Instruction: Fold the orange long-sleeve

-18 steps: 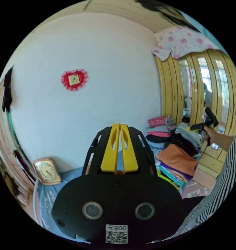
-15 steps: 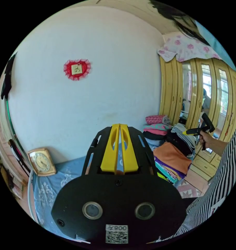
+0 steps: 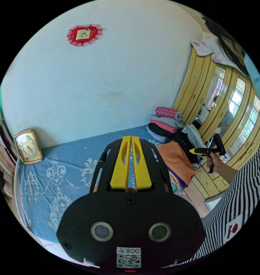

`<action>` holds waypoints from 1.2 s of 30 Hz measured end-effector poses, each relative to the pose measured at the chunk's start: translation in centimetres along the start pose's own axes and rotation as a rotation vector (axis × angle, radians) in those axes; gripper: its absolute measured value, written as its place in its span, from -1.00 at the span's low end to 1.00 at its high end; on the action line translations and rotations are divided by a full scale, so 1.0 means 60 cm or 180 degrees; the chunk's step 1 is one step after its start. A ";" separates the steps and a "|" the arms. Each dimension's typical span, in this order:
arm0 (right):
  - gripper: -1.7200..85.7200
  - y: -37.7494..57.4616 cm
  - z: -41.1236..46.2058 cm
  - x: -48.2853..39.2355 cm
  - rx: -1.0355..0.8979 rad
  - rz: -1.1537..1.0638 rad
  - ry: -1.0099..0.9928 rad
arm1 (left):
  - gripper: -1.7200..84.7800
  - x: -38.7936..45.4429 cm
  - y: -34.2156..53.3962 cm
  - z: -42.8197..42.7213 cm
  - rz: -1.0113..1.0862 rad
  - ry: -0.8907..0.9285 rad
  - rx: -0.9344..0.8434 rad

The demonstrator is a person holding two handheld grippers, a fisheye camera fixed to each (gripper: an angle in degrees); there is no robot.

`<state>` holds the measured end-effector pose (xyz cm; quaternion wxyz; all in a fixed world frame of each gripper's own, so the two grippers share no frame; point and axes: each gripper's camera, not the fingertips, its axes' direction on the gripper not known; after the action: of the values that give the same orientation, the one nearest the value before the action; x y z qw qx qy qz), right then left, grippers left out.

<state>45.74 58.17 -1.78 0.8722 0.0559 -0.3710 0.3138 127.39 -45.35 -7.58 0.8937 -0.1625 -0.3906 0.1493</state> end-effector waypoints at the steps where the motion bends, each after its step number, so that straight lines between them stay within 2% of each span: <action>1: -0.96 0.009 0.004 0.009 -0.0017 0.0021 -0.0015 | -0.96 0.001 0.005 0.007 -0.0010 0.0023 -0.0014; 21: -0.96 0.205 0.092 0.072 -0.0155 0.0296 -0.0539 | -0.95 0.058 0.168 0.232 0.0031 0.0377 -0.0645; 28: -0.96 0.241 0.111 0.059 -0.0238 0.0296 -0.0536 | -0.96 0.065 0.204 0.273 0.0228 0.0179 -0.0542; 36: -0.96 0.236 0.150 -0.017 -0.0405 -0.0070 -0.0433 | -0.96 0.005 0.280 0.313 -0.0164 0.0195 -0.0390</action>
<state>31.36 65.94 2.07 0.8502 0.0257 -0.4479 0.2755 111.21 -26.84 -2.18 0.8971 -0.2114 -0.3756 0.0971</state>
